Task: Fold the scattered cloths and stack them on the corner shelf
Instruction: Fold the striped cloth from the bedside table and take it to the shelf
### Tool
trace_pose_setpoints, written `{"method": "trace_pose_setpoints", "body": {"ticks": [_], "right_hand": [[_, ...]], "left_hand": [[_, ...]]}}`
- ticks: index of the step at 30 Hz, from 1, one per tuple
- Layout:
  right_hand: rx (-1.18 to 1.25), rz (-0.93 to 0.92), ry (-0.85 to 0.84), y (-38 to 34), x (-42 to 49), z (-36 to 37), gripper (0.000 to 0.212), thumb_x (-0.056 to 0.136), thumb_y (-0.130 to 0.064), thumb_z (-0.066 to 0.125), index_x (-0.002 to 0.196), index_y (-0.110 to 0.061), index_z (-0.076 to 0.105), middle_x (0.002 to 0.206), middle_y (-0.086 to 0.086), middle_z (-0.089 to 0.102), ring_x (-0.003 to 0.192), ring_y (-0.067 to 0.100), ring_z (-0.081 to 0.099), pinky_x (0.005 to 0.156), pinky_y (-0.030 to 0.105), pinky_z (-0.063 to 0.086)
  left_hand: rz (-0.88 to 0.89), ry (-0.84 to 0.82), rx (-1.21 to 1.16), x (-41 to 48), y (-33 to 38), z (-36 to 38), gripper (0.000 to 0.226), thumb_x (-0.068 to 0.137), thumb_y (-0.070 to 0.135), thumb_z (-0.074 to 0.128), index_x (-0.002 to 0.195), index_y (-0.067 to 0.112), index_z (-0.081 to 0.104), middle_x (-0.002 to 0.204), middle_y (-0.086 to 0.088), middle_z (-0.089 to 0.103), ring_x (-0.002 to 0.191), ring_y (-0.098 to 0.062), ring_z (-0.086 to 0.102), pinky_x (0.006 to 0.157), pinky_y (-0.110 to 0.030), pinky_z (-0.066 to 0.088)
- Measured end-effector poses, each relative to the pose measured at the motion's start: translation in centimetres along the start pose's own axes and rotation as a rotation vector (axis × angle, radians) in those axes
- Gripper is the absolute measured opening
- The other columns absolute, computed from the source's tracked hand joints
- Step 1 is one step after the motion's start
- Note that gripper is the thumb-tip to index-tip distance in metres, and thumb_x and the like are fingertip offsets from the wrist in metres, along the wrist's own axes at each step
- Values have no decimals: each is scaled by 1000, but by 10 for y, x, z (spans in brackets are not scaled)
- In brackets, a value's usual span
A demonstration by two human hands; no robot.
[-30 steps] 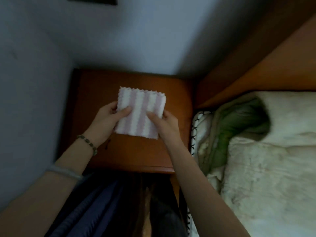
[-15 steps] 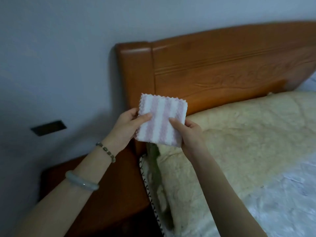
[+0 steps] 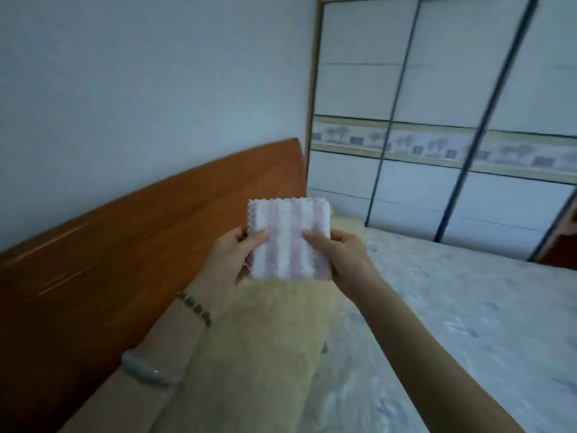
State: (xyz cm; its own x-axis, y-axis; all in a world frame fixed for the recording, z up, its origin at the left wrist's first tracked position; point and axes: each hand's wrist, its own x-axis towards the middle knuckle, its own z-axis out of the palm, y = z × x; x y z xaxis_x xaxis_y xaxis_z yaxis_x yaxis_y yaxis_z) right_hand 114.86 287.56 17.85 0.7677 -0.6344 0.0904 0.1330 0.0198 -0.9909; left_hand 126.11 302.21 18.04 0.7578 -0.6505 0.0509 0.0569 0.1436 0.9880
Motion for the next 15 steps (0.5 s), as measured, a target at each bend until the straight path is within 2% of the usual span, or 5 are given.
{"method": "trace_pose_setpoints", "body": {"ticks": [3, 6, 10, 12, 15], "right_hand": [[44, -38, 162, -26, -23, -55, 36, 74, -20, 78, 96, 8, 69, 100, 23, 71, 98, 40, 67, 89, 54, 53], [70, -76, 344, -45, -57, -107, 28, 79, -14, 75, 96, 7, 69, 98, 21, 72, 96, 38, 68, 87, 49, 55], [95, -113, 577, -63, -117, -162, 13, 83, -8, 69, 93, 0, 69, 101, 21, 72, 95, 36, 69, 89, 52, 54], [85, -129, 693, -70, -153, -187, 14, 84, -8, 69, 95, -1, 69, 103, 21, 71, 97, 36, 68, 90, 53, 53], [56, -141, 882, -80, -220, -220, 22, 84, -11, 70, 103, 0, 66, 104, 18, 72, 95, 34, 70, 90, 51, 54]], "left_hand": [[12, -167, -13, 18, 7, 59, 22, 84, 26, 70, 101, 11, 72, 111, -23, 67, 101, -34, 64, 96, -53, 46], [27, -379, -25, 23, 8, 124, 11, 82, 25, 71, 87, 17, 75, 101, -23, 66, 91, -32, 59, 89, -48, 46], [-52, -629, -49, 7, 6, 206, 41, 64, 36, 80, 93, 9, 72, 98, -18, 58, 90, -31, 52, 82, -46, 42], [-77, -758, -52, -11, 4, 248, 34, 61, 38, 81, 84, 15, 74, 97, -15, 56, 89, -30, 50, 81, -45, 41], [-75, -938, -74, -53, -2, 313, 12, 80, 23, 74, 82, 11, 72, 90, -16, 62, 85, -29, 55, 79, -43, 46]]}}
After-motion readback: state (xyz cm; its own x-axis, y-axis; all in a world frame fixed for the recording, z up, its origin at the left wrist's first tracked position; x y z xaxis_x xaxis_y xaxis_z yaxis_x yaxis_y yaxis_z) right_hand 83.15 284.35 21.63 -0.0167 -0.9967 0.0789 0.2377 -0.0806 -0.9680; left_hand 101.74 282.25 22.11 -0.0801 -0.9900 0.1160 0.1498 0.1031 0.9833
